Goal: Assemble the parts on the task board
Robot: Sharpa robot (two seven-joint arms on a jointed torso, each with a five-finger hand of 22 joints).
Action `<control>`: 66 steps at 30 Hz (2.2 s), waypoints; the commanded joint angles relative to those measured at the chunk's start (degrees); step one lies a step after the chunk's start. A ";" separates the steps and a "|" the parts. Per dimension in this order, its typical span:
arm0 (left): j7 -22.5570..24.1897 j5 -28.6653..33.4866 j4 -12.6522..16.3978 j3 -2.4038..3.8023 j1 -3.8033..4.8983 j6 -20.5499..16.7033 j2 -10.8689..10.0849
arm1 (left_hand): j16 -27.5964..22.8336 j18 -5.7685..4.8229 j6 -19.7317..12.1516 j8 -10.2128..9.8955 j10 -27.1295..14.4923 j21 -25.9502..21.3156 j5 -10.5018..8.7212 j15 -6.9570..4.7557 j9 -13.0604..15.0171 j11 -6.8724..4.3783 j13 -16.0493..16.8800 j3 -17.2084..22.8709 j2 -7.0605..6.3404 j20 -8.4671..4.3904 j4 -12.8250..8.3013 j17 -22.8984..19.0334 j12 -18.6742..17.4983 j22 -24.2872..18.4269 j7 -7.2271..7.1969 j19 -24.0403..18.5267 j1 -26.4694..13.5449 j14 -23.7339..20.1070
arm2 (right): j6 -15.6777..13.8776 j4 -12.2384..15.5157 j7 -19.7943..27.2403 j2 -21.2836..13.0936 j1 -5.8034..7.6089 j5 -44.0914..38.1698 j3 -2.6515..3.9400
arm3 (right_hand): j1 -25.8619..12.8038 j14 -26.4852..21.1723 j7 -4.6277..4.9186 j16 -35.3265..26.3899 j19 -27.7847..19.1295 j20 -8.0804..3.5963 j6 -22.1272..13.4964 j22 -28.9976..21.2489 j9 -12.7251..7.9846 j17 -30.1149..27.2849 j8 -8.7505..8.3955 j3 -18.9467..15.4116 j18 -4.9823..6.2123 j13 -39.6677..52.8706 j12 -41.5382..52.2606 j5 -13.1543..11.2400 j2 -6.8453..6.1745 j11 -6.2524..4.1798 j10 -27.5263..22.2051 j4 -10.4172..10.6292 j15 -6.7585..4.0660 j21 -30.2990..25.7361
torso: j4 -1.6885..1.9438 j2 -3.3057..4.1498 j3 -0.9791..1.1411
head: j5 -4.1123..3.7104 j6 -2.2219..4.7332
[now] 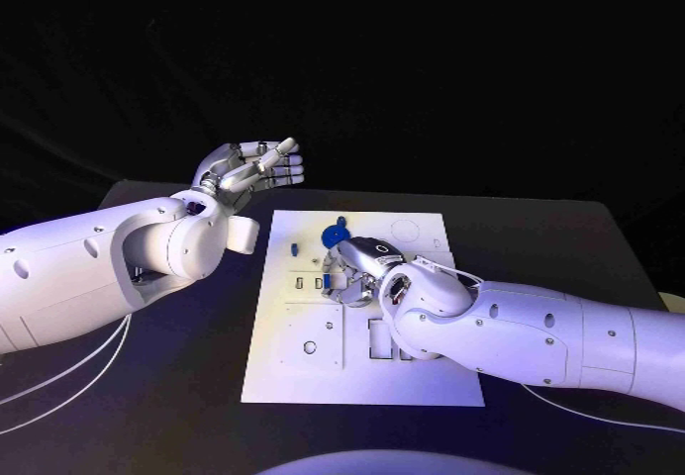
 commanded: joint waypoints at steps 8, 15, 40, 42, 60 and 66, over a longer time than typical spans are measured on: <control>-0.16 -0.86 -0.18 0.04 0.04 0.97 0.03 | -0.21 0.09 -0.42 0.27 0.15 -0.38 0.21 0.01 0.07 0.36 -0.05 -0.39 -0.06 0.04 0.16 0.10 -0.26 -0.10 2.16 -0.35 0.30 -0.26 | -6.15 3.20 2.97 -2.22 0.03 -0.67 0.09 | 5.62 5.98 0.53 0.23 0.07 0.98 -1.79 2.17 -1.24 15.09 -1.12 -15.76 0.14 4.13 -0.50 0.07 2.82 0.46 -0.94 5.91 0.94 -1.00 | -0.04 -0.13 0.05 | 0.06 0.02; -4.20 -6.53 -1.42 0.03 0.04 2.70 0.26 | 2.81 0.87 1.40 2.00 6.30 1.34 0.44 -1.84 0.92 -1.65 1.00 -2.53 -0.13 -0.77 1.81 2.15 2.05 0.17 0.85 2.25 -0.25 4.90 | -9.23 8.83 9.31 -9.58 2.66 8.28 0.78 | 9.02 5.97 0.24 0.22 -0.47 0.89 -0.34 1.58 -1.30 15.06 -0.30 -16.14 0.41 4.07 -0.48 3.69 4.31 0.19 -0.89 7.45 0.73 -2.26 | -0.33 -0.85 0.12 | 0.33 0.08; -44.01 -36.64 -4.12 -0.73 0.56 20.62 4.03 | 71.13 -2.31 13.05 11.97 31.33 49.75 22.20 -16.05 14.46 -14.37 52.27 -16.01 4.36 -15.11 2.98 68.91 53.44 41.00 -9.72 33.49 -8.30 40.45 | -0.40 9.27 23.65 -25.85 8.11 41.02 1.00 | 9.77 5.06 0.03 -1.07 -3.06 0.52 0.32 -1.56 -0.40 11.62 0.45 -13.47 1.43 2.21 -1.96 4.77 5.76 -0.09 -2.65 7.04 0.37 -7.35 | -0.46 -3.53 1.48 | 1.87 -1.04; -46.44 -41.96 -4.09 -0.77 0.74 22.65 4.75 | 72.52 -2.30 11.69 16.18 31.14 51.01 26.37 -16.28 20.62 -14.84 56.79 -17.44 4.23 -15.38 3.04 71.54 57.40 42.61 -10.27 32.49 -10.84 40.75 | 0.23 8.91 24.12 -26.02 8.16 41.09 1.00 | 9.45 5.09 0.07 -1.07 -3.06 0.53 0.15 -1.59 -0.27 11.69 0.42 -13.30 1.42 2.35 -1.84 5.59 5.49 -0.05 -2.54 7.21 0.39 -7.48 | -0.44 -3.55 1.55 | 1.87 -1.14; -59.03 -50.70 -5.84 -1.99 2.15 34.29 9.43 | 73.60 -2.74 1.09 18.97 30.68 53.06 11.83 -15.72 39.78 -13.87 64.91 -18.26 8.22 -15.07 2.90 73.51 63.93 47.57 -9.21 31.20 -16.10 40.76 | 1.31 7.97 22.35 -26.52 8.21 39.34 0.88 | 8.52 5.08 0.06 -1.12 -3.11 0.55 0.02 -1.73 -0.02 11.62 0.48 -13.19 1.46 2.34 -1.81 6.90 5.01 -0.04 -2.54 7.39 0.41 -7.84 | -0.38 -3.46 1.59 | 1.97 -1.57; -59.66 -50.68 -6.67 -2.21 2.58 35.56 10.60 | 73.65 -2.65 0.36 13.90 30.60 52.96 10.91 -14.75 35.41 -12.81 64.83 -18.30 8.77 -14.05 2.91 73.57 63.75 48.09 -7.94 31.28 -15.24 40.80 | -0.48 6.41 23.14 -26.40 8.21 40.59 0.86 | 8.74 1.30 0.37 -6.38 -10.64 0.79 -1.66 -10.17 0.28 1.00 0.03 -11.86 4.04 -9.53 -11.87 7.40 4.44 0.38 -13.13 7.25 0.75 -21.06 | -0.53 -3.39 1.51 | 2.02 -1.50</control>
